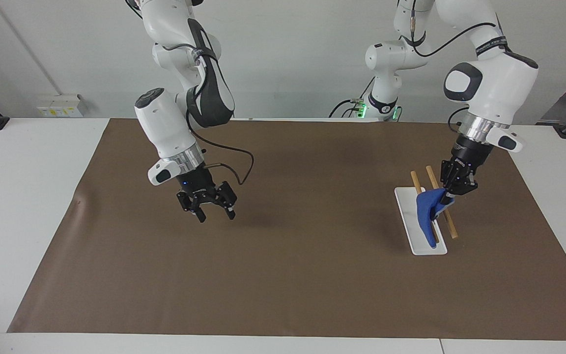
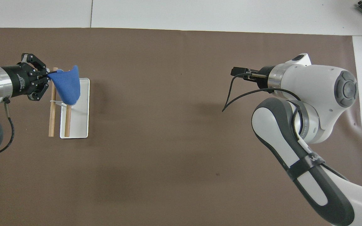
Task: Right arm passes towel to left arm to hang
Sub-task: 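Drape the towel over the rack with the left gripper while the right gripper retracts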
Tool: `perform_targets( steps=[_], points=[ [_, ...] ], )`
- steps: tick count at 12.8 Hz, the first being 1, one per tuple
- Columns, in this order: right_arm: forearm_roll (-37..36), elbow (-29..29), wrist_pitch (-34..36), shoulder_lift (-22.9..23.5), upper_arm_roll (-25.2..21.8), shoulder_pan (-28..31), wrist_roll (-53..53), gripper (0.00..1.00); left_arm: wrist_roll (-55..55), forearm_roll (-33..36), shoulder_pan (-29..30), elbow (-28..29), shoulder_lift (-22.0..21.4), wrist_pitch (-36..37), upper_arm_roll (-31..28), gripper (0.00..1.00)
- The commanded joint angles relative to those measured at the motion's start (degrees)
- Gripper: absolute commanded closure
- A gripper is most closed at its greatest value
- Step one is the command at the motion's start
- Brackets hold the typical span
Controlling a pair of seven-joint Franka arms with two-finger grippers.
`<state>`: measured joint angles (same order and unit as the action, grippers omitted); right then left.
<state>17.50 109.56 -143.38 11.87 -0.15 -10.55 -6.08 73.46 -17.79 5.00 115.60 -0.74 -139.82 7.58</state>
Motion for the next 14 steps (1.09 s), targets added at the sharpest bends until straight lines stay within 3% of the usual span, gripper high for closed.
perform_targets(
  steps=[1, 5, 9, 14],
  points=[
    [-10.08, -3.01, 10.27, -1.75, 0.24, 3.76, 0.63, 0.0, -1.21, 3.27, -0.16, 0.86, -1.19, 2.62, -2.47, 1.0],
    [-16.43, -7.42, 23.82, -5.7, -0.47, 6.94, -1.29, 0.0, -1.3, 14.95, -0.16, 0.07, -1.19, 4.47, -3.88, 1.0],
    [-19.26, -9.62, 35.6, -12.11, -0.55, 7.64, -5.0, 0.0, -1.56, 22.26, 0.01, -2.21, -0.49, 4.65, -5.29, 1.0],
    [-19.17, -15.77, 49.59, -14.86, -0.99, 10.28, -3.33, 0.0, -5.78, 22.62, 0.01, -1.34, -0.05, 3.33, -5.65, 1.0]
  ],
)
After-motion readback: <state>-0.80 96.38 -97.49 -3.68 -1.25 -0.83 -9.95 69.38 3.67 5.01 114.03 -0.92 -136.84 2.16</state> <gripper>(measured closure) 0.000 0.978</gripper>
